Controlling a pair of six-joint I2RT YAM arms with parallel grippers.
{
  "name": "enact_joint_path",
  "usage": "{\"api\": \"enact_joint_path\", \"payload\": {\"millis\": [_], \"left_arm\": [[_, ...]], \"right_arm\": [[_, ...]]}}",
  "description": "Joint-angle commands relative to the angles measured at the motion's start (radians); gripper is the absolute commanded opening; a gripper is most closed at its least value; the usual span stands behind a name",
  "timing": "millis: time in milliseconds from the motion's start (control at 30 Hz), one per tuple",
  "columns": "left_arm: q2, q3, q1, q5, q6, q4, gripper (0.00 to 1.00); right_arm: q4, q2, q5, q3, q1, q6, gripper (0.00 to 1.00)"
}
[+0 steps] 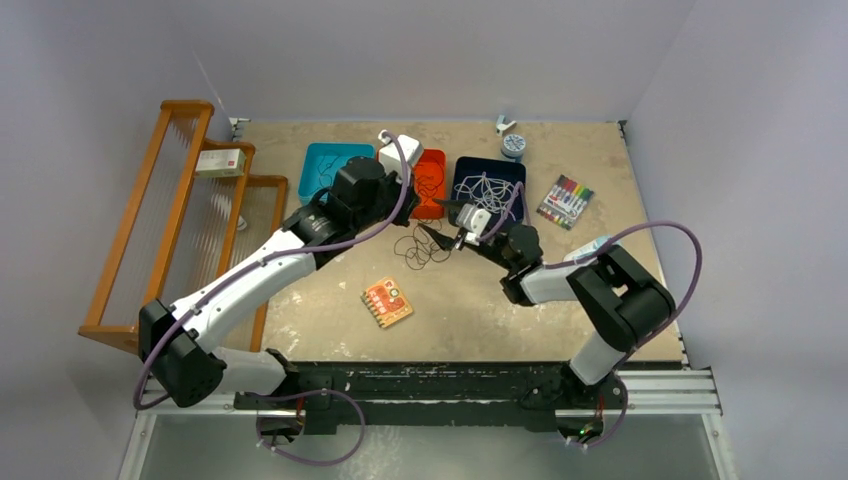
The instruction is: Untangle the cables
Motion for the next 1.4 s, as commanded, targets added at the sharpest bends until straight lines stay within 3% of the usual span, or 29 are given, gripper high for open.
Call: {"api": "enact_joint_path", "payload": {"millis": [0, 167, 333, 433, 1000, 1367], "left_arm": [[-0.045, 0.085, 0.000, 0.034, 0.007, -0.018, 0.00], [-0.058, 0.142, -0.001, 0.034, 0.002, -0.040, 0.00], [-0.063, 0.193, -0.001, 0.026, -0.007, -0.052, 0.00], [-0.052, 0.253, -0.001, 0.016, -0.016, -0.055, 0.00], [0.057, 0.671, -0.001, 0.005, -0.071, -0.011, 0.00], [0.101, 0.843, 0.001, -0.098, -0.012, -0.014, 0.00]], "right_arm": [[0.052, 0.046, -0.030, 0.068, 0.027, -0.014, 0.59], [0.097, 0.103, -0.028, 0.097, 0.050, 0.031, 0.54], [0.127, 0.146, 0.003, 0.114, 0.051, 0.102, 0.36], [0.161, 0.176, 0.009, 0.106, 0.051, 0.136, 0.31], [0.289, 0.274, 0.027, -0.019, 0.052, 0.308, 0.28], [0.235, 0.244, 0.090, -0.086, 0.053, 0.370, 0.11]]}}
